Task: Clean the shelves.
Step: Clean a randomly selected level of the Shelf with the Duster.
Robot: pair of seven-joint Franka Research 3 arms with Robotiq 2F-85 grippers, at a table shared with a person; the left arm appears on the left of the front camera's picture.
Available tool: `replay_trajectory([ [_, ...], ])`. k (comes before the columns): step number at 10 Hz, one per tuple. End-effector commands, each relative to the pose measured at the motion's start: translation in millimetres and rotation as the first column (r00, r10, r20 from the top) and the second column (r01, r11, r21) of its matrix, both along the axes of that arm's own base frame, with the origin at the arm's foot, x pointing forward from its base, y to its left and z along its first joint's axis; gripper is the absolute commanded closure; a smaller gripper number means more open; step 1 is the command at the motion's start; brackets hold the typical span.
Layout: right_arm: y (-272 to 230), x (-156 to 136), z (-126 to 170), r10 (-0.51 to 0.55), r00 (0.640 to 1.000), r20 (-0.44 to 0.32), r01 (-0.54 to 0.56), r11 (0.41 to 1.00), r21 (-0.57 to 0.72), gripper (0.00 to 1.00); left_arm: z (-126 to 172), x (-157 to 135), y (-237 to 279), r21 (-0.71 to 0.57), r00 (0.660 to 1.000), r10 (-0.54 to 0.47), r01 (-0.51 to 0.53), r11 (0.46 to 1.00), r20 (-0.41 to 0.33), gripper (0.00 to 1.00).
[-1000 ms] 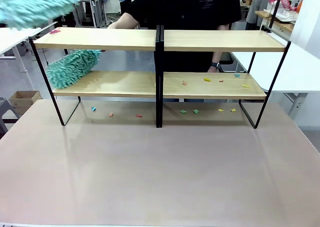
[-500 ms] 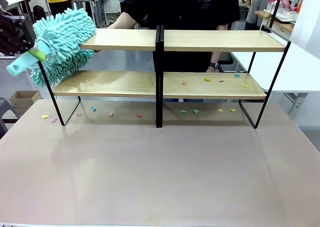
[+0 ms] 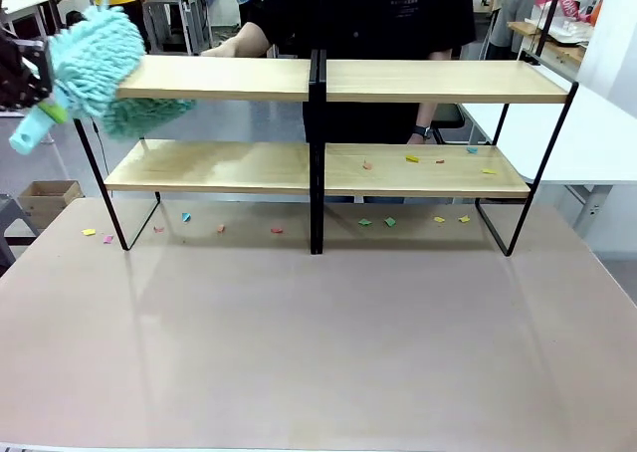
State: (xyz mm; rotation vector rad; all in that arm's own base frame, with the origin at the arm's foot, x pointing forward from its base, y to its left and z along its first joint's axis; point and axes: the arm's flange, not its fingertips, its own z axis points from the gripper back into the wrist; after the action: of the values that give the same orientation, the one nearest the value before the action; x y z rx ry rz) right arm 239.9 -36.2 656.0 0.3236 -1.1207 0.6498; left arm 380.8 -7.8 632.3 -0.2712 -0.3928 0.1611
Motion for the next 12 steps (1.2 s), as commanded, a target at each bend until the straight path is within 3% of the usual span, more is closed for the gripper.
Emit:
replay_trajectory([
  [1,0.0,0.7,0.0,0.007,1.0,0.002,-0.007,1.0,0.003,0.0,22.2,11.4,17.9,0.037,0.987,0.157,-0.156,0.987,-0.03,0.87],
  [3,0.0,0.7,0.0,0.007,1.0,0.002,-0.007,1.0,0.003,0.0,45.7,9.1,26.8,-0.007,0.987,0.156,-0.156,0.988,0.028,0.87],
  [5,0.0,0.7,0.0,0.007,1.0,0.002,-0.007,1.0,0.003,0.0,60.6,8.7,42.5,-0.038,0.966,0.245,-0.242,0.969,0.078,0.87],
  [6,0.0,0.7,0.0,0.007,1.0,0.002,-0.007,1.0,0.003,0.0,64.8,3.3,47.5,-0.063,0.968,0.235,-0.23,0.971,0.093,0.87],
  [7,0.0,0.7,0.0,0.007,1.0,0.002,-0.007,1.0,0.003,0.0,66.3,-1.3,48.9,-0.101,0.985,0.156,-0.149,0.984,0.07,0.87],
  [8,0.0,0.7,0.0,0.007,1.0,0.002,-0.007,1.0,0.003,0.0,69.3,-7.0,51.4,-0.17,0.998,0.01,0.0,0.985,0.058,0.87],
  [9,0.0,0.7,0.0,0.007,1.0,0.002,-0.007,1.0,0.003,0.0,74.0,-15.8,58.6,-0.253,0.994,-0.103,0.11,0.961,0.042,0.87],
  [10,0.0,0.7,0.0,0.007,1.0,0.002,-0.007,1.0,0.003,0.0,79.9,-26.7,67.7,-0.308,0.981,-0.182,0.191,0.932,0.061,0.87],
  [12,0.0,0.7,0.0,0.007,1.0,0.002,-0.007,1.0,0.003,0.0,92.6,-48.2,85.8,-0.421,0.919,-0.361,0.393,0.818,0.157,0.87],
])
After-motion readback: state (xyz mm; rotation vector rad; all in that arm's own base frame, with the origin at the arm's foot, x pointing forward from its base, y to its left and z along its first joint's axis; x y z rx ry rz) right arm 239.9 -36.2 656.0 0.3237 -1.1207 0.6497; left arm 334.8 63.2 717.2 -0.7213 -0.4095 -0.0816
